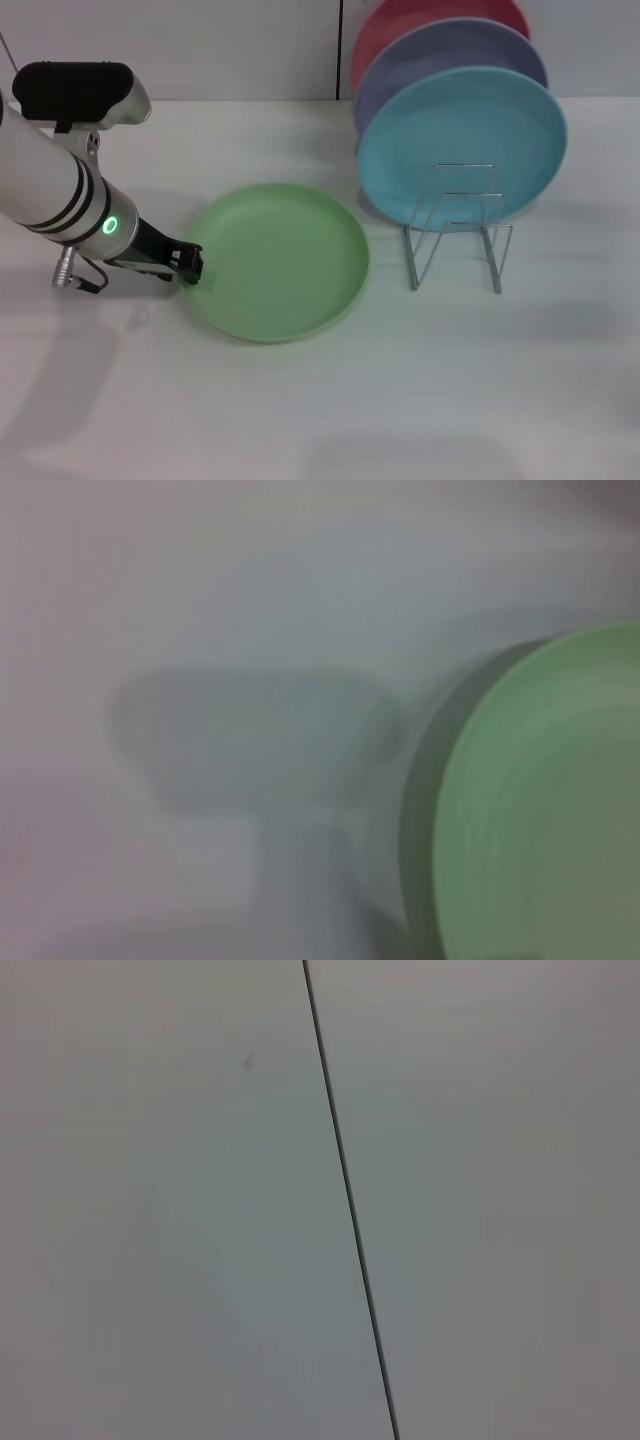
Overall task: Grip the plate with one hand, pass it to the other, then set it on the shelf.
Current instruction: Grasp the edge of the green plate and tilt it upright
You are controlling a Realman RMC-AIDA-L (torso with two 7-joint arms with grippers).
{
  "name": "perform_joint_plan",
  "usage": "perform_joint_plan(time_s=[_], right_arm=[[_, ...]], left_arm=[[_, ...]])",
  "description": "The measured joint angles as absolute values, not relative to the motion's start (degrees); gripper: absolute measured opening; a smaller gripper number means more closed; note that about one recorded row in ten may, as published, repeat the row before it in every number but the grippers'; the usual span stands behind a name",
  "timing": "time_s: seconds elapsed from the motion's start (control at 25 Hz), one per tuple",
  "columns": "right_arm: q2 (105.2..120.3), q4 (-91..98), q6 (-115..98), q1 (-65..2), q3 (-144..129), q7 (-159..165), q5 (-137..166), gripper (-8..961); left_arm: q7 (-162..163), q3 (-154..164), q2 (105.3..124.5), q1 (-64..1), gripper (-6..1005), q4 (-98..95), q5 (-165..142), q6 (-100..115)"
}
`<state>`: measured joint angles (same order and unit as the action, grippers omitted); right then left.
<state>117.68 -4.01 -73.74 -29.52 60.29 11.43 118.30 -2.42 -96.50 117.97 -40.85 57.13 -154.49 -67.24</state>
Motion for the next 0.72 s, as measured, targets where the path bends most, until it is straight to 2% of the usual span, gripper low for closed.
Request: perform_joint_plan(time_s=[0.16, 0.4, 0.72], right_arm=[[117.68, -4.04, -73.74, -29.53, 60.29, 11.43, 118.30, 454], [117.68, -4.04, -73.74, -29.61, 60.29, 11.43, 118.30, 453], [117.68, -4.04, -73.74, -29.80, 60.29, 11.54, 118.30, 454]], left_arm=[[-2.43, -96.44, 117.95, -41.06, 298, 57.13, -154.82, -67.51], [-2.46, -96.40, 118.04, -41.34, 174, 57.13, -156.10, -67.93], [-3.49, -96.36, 118.00, -41.40, 168, 57.13, -156.09, -68.41]])
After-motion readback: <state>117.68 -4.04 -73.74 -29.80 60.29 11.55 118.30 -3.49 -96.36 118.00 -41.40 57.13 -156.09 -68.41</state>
